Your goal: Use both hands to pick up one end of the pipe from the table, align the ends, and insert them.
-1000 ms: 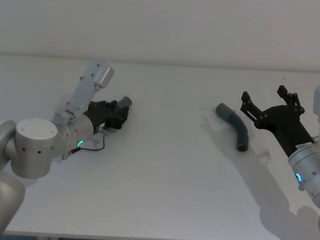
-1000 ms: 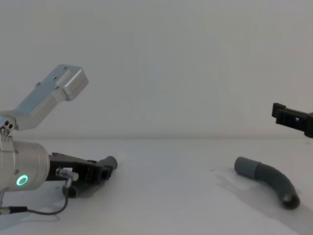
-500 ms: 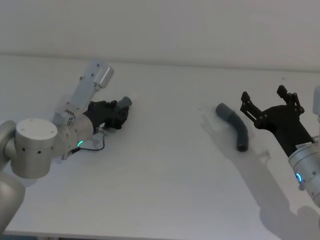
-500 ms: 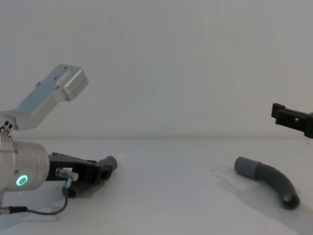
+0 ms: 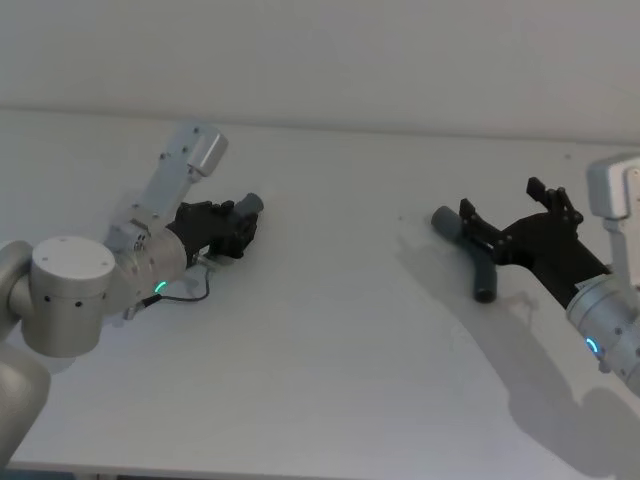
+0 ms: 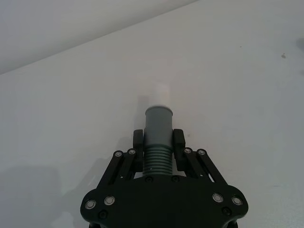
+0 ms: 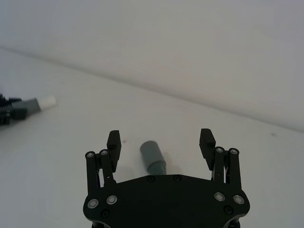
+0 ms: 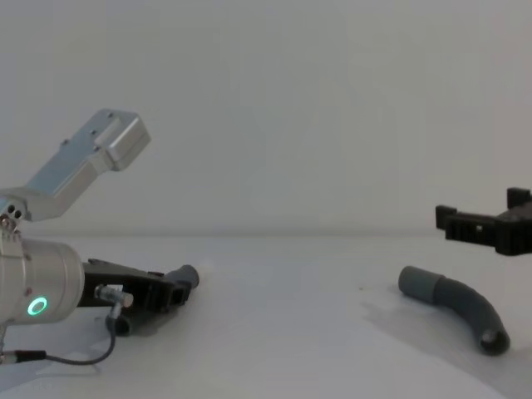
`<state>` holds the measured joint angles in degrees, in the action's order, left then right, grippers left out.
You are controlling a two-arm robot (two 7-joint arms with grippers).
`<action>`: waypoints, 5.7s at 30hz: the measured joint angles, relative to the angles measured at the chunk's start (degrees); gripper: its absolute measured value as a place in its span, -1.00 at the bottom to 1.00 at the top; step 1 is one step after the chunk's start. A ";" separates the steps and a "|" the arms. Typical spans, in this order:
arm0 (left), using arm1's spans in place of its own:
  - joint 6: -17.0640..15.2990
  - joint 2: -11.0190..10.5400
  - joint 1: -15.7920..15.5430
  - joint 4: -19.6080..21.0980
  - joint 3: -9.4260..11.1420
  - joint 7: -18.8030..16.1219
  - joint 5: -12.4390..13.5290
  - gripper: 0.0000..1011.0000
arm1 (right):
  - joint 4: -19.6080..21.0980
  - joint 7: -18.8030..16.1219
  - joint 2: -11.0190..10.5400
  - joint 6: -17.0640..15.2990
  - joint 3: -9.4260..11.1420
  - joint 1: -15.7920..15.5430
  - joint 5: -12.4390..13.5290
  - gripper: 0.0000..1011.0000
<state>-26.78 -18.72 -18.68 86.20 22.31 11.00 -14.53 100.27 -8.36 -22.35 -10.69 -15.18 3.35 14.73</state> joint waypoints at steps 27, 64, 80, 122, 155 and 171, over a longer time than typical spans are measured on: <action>0.02 0.00 0.00 0.00 0.00 0.01 0.00 -0.30 | -2.39 2.88 5.27 -22.00 2.35 5.27 2.92 0.99; 0.01 0.00 -0.01 -0.01 0.00 0.01 0.00 -0.30 | -6.27 3.22 7.37 -29.90 0.19 9.49 0.76 0.99; 0.01 0.00 0.00 0.00 0.00 0.00 0.00 -0.30 | -6.89 2.41 7.24 -30.66 -1.01 9.90 -0.78 0.99; -0.01 0.01 0.00 0.00 0.01 0.01 0.08 -0.30 | -7.10 1.11 6.50 -29.76 -1.94 9.58 -2.11 -0.63; 10.14 -5.66 -0.75 8.75 2.90 4.38 6.77 -0.30 | 0.10 -12.41 -4.71 -7.01 0.56 4.60 -2.60 -0.64; 16.51 -10.84 -0.48 12.11 2.35 15.09 3.17 -0.30 | 0.83 -24.43 -13.04 5.77 1.78 3.07 0.73 -0.64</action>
<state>-10.26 -29.56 -19.17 98.31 24.65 26.08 -11.36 101.10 -32.79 -35.39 -4.92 -13.40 6.42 15.46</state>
